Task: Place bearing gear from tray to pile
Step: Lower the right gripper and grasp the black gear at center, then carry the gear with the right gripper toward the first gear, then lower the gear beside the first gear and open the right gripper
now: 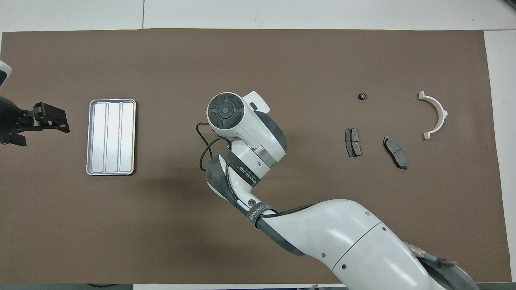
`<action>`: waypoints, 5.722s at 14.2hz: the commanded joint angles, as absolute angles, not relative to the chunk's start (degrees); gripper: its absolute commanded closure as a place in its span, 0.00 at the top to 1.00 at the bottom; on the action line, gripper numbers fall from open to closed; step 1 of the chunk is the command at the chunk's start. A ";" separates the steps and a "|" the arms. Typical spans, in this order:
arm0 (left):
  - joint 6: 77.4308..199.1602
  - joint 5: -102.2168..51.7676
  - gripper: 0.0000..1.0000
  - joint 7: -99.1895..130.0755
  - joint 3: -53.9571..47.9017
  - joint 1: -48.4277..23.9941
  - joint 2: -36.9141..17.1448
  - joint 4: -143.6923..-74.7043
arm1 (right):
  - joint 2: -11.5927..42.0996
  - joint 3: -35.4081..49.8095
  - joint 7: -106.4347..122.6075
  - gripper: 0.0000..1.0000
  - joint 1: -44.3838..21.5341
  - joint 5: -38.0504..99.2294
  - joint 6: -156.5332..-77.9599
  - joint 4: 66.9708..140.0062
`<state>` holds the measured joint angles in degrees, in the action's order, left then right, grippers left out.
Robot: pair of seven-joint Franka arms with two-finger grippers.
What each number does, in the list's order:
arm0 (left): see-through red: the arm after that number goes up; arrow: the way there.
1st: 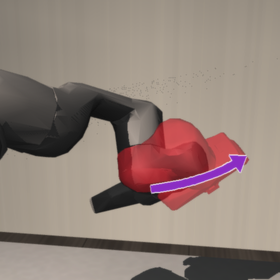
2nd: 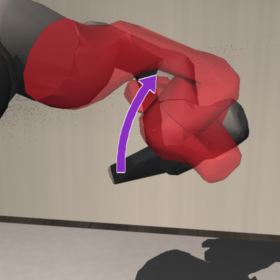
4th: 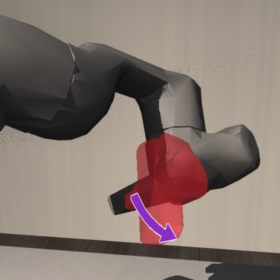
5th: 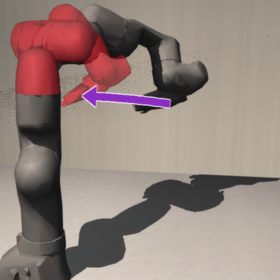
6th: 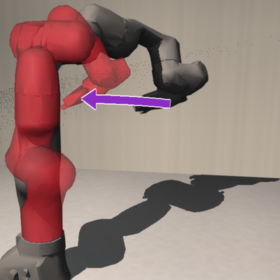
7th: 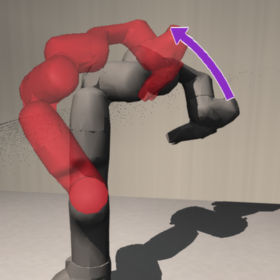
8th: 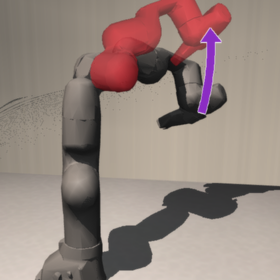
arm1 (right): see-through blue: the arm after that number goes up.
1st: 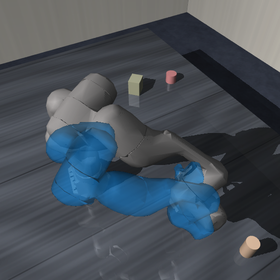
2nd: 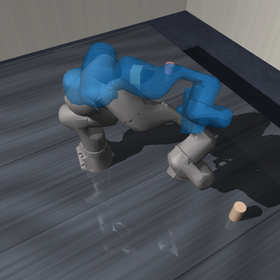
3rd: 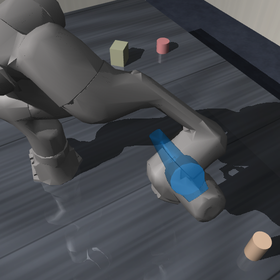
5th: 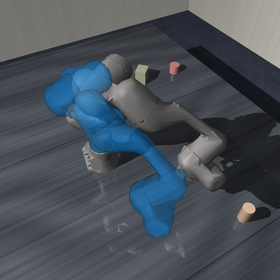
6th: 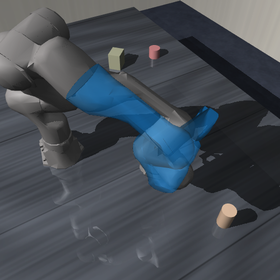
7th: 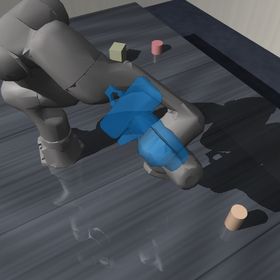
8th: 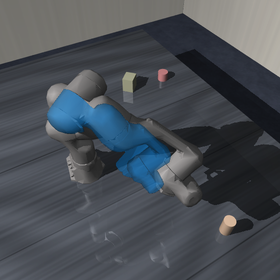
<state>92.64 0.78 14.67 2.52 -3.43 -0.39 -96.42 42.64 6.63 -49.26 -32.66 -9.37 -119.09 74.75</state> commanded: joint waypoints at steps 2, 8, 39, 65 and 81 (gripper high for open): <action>93.87 0.09 1.00 13.89 2.46 -3.25 1.58 -98.61 | 43.42 6.86 -50.36 1.00 -32.34 -10.99 -119.44 73.83; 93.96 0.09 1.00 13.89 2.46 -3.25 1.58 -98.61 | 45.08 6.77 -50.62 1.00 -33.13 -11.60 -122.25 75.15; 93.96 0.09 1.00 14.33 2.55 -3.25 1.49 -98.26 | 39.38 7.03 -34.92 0.00 -21.38 -11.95 -117.42 75.23; 93.96 0.18 1.00 14.41 2.55 -3.25 1.58 -98.35 | 26.63 7.29 7.72 0.00 7.47 -4.22 -135.61 100.36; 93.96 0.18 1.00 14.41 2.55 -3.25 1.67 -98.35 | 27.51 7.29 7.65 0.00 7.82 -3.60 -142.55 104.94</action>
<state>92.79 0.76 14.63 2.54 -3.43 -0.08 -96.42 28.45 6.40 6.13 6.93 -5.05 -140.70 103.24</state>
